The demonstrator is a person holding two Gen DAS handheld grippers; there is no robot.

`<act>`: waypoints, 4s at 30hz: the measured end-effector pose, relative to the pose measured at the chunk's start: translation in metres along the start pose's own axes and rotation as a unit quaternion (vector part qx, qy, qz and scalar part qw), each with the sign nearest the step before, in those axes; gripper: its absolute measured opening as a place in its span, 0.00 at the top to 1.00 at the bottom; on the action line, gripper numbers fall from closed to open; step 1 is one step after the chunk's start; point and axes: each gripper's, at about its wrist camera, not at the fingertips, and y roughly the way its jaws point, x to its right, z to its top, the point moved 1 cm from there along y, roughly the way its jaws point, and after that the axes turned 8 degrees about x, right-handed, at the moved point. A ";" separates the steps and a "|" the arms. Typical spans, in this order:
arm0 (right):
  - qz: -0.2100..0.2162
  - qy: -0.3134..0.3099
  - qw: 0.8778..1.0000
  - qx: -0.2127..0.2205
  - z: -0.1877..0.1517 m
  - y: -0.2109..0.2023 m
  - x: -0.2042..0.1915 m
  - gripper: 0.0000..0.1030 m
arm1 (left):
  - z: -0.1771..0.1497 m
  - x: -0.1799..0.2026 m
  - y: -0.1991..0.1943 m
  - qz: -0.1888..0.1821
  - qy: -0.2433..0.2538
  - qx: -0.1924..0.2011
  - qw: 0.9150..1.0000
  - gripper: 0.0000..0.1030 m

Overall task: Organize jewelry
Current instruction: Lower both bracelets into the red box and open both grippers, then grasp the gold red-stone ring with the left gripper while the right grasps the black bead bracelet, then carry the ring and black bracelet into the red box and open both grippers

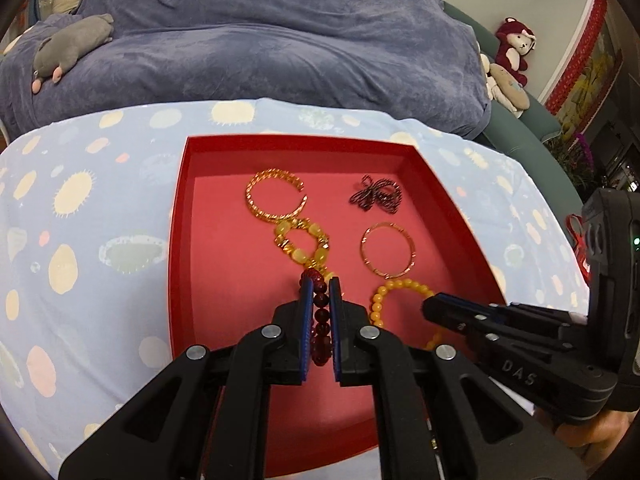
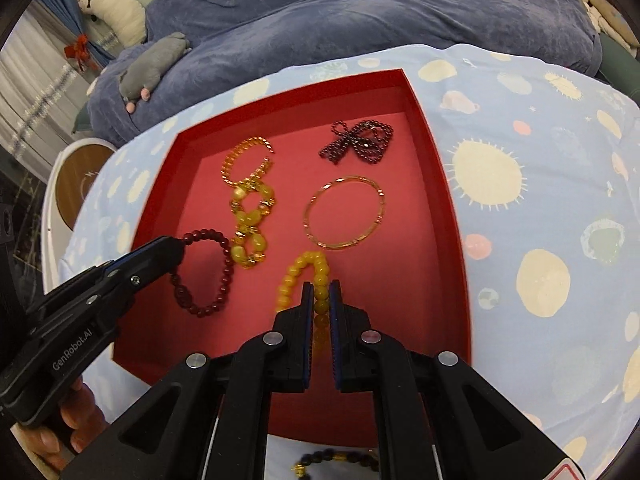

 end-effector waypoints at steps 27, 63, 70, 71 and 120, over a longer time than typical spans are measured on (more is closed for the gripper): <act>-0.054 0.001 0.998 0.026 -0.120 -0.096 0.017 0.58 | -0.114 0.018 -0.094 0.085 -0.008 -0.001 0.996 0.46; -0.068 -0.007 0.998 0.014 -0.118 -0.059 0.020 0.91 | -0.138 -0.016 -0.081 0.070 -0.049 -0.013 0.996 0.90; -0.055 -0.002 0.998 0.011 -0.124 -0.066 0.016 0.92 | -0.139 -0.008 -0.085 0.061 -0.044 -0.015 0.997 0.91; -0.052 -0.002 0.999 0.013 -0.124 -0.068 0.015 0.92 | -0.139 -0.007 -0.086 0.059 -0.044 -0.015 0.997 0.91; -0.048 -0.008 0.995 0.088 -0.012 -0.047 0.010 0.76 | -0.038 0.022 -0.015 0.049 -0.003 -0.003 0.999 0.58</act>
